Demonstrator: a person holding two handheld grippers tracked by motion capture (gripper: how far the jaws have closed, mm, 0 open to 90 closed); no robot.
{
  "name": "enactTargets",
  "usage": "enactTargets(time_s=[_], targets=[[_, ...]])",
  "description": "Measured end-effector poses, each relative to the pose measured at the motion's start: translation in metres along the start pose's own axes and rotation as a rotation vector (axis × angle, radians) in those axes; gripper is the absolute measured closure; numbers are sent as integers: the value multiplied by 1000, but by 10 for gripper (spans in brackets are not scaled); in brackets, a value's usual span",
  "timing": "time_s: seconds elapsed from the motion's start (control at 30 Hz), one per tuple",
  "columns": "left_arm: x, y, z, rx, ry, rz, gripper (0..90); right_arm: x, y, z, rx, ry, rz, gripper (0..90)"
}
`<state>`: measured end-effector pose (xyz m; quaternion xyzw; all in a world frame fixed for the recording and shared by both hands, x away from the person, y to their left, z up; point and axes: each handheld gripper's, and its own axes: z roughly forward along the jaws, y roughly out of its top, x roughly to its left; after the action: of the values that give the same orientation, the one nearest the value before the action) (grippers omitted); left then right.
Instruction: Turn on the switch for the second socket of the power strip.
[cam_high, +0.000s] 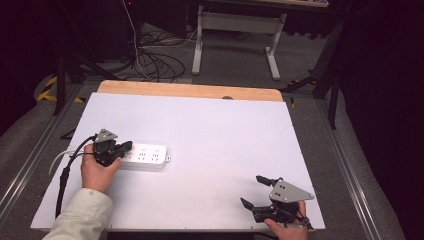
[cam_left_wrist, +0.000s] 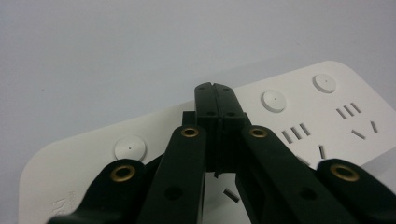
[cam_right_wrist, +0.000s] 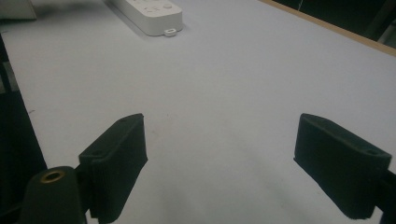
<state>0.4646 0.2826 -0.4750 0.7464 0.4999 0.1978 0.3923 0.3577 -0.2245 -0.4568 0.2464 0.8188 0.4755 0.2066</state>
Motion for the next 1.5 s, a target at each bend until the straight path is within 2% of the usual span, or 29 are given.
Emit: enactTargets(time_s=[0.1,0.13,0.3,0.4,0.43,0.47,0.5,0.57,0.63,0.67,0.7,0.8,0.97,1.2,1.27,1.37,1.4,1.5], targets=[[0,0,0,4,0,-7,900,0,0,0,1,-3,0,172],[-1,1,0,20,-3,-24,900,0,0,-1,1,-3,1,172],[-1,1,-1,20,6,-2,900,0,0,0,2,-3,-1,172],[0,1,0,12,-4,-16,900,0,0,0,2,-3,1,173],[0,1,0,-9,-14,-11,900,0,0,0,2,-2,-1,173],[0,1,0,-9,-14,-11,900,0,0,0,2,-2,-1,173],[1,1,0,-23,-25,-22,900,-1,0,0,1,-4,-1,173],[-1,2,-2,-16,-21,-35,899,-1,0,0,-1,-5,0,173],[-2,3,-4,-23,-39,-35,897,-1,0,0,-2,-7,3,173],[-4,4,-9,-40,-37,-26,849,-1,0,0,0,-8,6,173],[-4,4,-9,-40,-37,-26,847,-1,0,0,1,-8,6,173],[-6,8,-23,-68,-30,-11,840,-1,0,-1,-1,-9,7,173],[-11,13,-32,-80,-37,-5,822,-1,-1,-1,-1,-7,9,173],[-19,17,-39,-93,-46,28,773,-2,-1,-1,0,-8,11,173],[-21,17,-42,-104,-50,22,750,-1,-1,-1,0,-9,10,173],[-23,18,-46,-106,-61,26,645,-1,-1,-1,-1,-9,10,173],[-24,19,-47,-101,-69,22,645,-1,-1,-1,-1,-9,10,173],[-25,19,-52,-99,-78,21,496,-1,-1,-2,-1,-11,12,173]])
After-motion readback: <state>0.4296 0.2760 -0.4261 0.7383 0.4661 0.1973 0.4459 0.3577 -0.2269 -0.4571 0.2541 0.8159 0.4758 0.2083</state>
